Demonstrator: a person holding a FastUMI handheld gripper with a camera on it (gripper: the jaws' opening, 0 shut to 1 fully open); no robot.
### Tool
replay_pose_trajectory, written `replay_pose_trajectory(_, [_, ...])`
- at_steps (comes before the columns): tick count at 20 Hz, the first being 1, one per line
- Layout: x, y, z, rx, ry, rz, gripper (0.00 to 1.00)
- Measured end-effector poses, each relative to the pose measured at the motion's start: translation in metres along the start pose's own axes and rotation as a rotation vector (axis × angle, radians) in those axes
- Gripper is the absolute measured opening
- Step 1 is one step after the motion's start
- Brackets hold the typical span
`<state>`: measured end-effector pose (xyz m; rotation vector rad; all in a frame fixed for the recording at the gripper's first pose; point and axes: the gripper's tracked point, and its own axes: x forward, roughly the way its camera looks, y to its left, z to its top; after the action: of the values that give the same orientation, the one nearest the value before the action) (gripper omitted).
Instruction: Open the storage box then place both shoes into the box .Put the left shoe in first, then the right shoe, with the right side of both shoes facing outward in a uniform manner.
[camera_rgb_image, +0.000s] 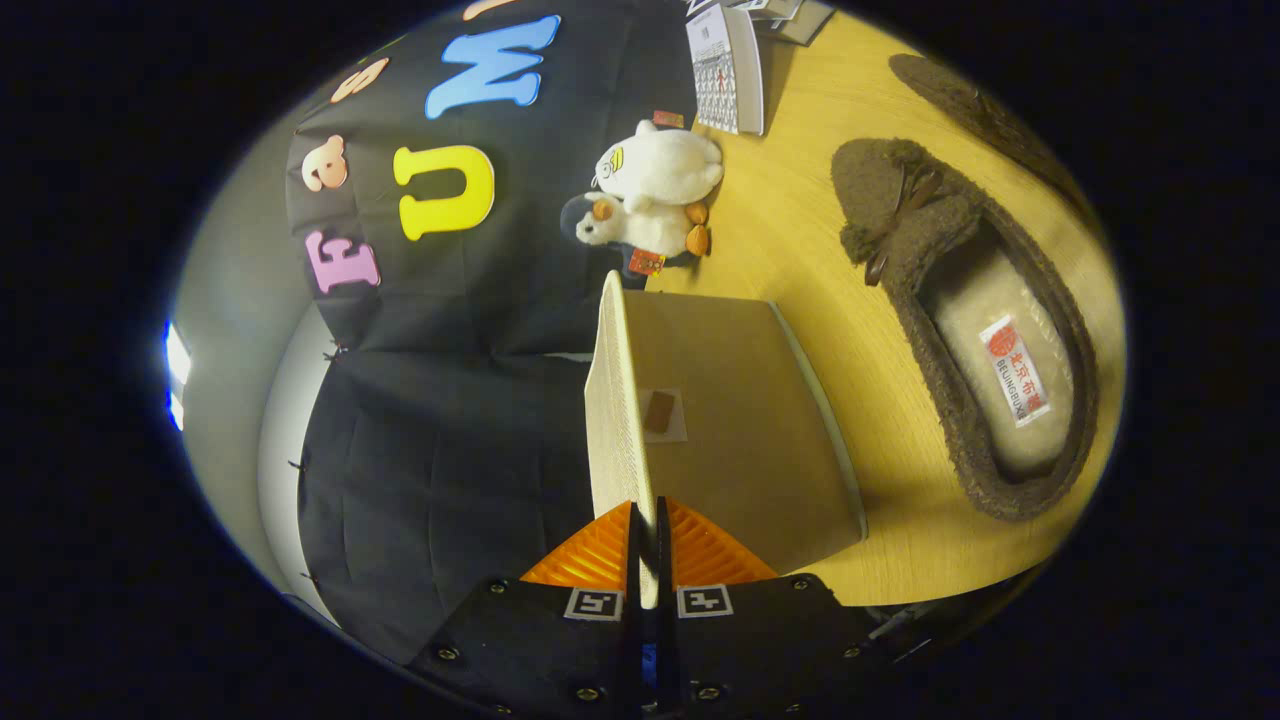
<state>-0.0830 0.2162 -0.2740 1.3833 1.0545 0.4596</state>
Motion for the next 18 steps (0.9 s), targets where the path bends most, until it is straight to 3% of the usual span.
replay_pose_trajectory(4, [-0.008,0.015,-0.006,-0.091,0.002,-0.024,0.00])
replay_pose_trajectory(10, [-0.009,0.081,-0.006,-0.178,0.014,0.033,0.00])
replay_pose_trajectory(18, [0.010,0.145,-0.020,-0.322,0.006,-0.016,0.00])
